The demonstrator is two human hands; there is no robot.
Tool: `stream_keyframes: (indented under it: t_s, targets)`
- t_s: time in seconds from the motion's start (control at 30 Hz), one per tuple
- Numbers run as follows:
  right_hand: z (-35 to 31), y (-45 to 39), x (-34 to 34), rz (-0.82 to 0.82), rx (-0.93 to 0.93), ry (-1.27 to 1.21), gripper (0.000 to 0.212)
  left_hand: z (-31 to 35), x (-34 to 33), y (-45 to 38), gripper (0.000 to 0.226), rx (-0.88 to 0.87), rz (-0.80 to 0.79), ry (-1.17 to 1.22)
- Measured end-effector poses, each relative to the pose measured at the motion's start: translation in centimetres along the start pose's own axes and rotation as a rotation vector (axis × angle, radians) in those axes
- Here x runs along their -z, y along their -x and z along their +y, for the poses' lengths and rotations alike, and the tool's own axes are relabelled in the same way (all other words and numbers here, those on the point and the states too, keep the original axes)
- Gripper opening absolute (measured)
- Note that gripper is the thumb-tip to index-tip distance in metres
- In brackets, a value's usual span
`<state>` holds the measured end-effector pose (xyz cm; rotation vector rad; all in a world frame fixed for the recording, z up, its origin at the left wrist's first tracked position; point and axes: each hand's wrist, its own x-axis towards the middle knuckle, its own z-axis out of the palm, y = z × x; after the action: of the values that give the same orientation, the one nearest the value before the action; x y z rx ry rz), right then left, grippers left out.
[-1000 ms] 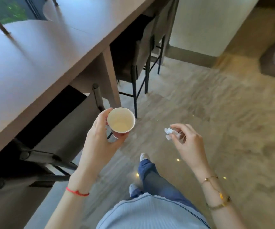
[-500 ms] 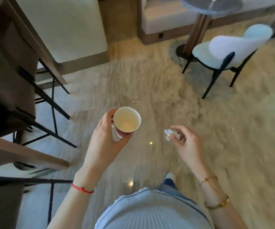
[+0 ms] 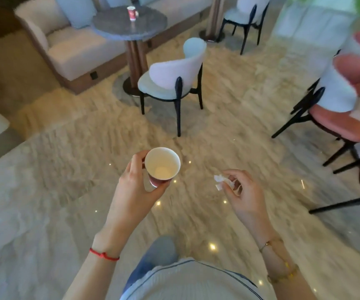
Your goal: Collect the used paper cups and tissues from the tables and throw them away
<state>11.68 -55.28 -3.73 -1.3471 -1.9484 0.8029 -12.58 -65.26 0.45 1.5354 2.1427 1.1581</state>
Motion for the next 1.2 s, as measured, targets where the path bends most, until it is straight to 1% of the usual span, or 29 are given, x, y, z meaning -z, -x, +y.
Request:
stream_keyframes:
  t_s: [0.1,0.2,0.27,0.47,0.63,0.73,0.87,1.03,1.2]
  targets:
    - [1.9,-3.5,0.7,0.039,-0.078,0.021,0.023,0.3,-3.2,-5.5,0.072,-0.041,-0.087,0.015]
    - [3.5,-7.4,0.9,0.092,-0.092,0.068,0.023,0.5,-6.6,-11.5,0.072,-0.058,-0.15,0.069]
    - [4.7,-10.6,1.1,0.107,-0.135,0.077,0.023,0.6,-8.8,-15.8,0.072,-0.081,-0.184,0.089]
    - [8.2,-24.2,2.3,0.16,-0.226,0.08,0.023,1.7,-15.1,-30.4,0.071,-0.175,-0.247,0.078]
    - [10.4,-34.4,4.3,0.276,-0.246,0.11,0.024,3.3,-20.0,-42.1,0.072,-0.271,-0.321,0.062]
    - [12.4,-39.0,5.4,0.328,-0.307,0.104,0.025,4.6,-23.3,-48.2,0.072,-0.3,-0.37,0.057]
    - [15.9,-45.5,7.0,0.37,-0.379,0.12,0.026,6.8,-28.9,-56.1,0.074,-0.344,-0.443,0.097]
    - [21.5,-55.3,9.5,0.402,-0.401,0.135,0.026,9.8,-37.2,-65.3,0.073,-0.348,-0.49,0.152]
    - [27.4,-66.9,15.3,0.439,-0.386,0.125,0.023,15.1,-46.3,-75.3,0.068,-0.335,-0.498,0.219]
